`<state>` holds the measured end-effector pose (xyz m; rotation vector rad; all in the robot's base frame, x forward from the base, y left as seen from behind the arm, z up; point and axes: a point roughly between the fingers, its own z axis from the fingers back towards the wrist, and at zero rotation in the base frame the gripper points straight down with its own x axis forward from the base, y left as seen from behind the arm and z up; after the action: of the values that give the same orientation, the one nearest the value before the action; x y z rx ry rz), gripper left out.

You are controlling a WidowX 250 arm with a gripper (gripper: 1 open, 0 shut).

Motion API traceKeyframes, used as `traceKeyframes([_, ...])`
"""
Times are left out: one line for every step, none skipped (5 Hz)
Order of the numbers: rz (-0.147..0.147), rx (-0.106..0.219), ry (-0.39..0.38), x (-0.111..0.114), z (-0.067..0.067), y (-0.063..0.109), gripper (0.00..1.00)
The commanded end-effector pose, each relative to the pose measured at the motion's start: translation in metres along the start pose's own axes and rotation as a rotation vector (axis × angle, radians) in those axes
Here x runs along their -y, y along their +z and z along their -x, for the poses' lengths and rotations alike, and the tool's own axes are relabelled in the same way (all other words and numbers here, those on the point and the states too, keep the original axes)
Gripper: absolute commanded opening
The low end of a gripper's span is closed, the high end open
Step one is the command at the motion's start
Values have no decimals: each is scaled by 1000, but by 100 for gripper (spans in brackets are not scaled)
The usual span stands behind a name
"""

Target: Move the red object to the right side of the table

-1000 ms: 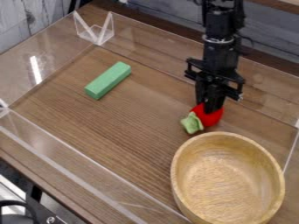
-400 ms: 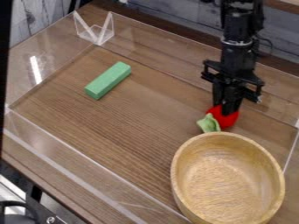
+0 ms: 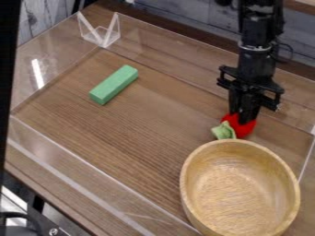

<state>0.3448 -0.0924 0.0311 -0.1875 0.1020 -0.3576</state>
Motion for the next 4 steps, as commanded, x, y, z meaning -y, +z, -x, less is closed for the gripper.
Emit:
traceKeyframes([-5,23,-43,14,-9,-3,0])
traceKeyframes([-5,13,-52,17,-12,-11,0])
traceKeyframes([-5,4,-59,20,-15,-18,0])
traceKeyframes([-6,-7,-64,22,-17,-23,0])
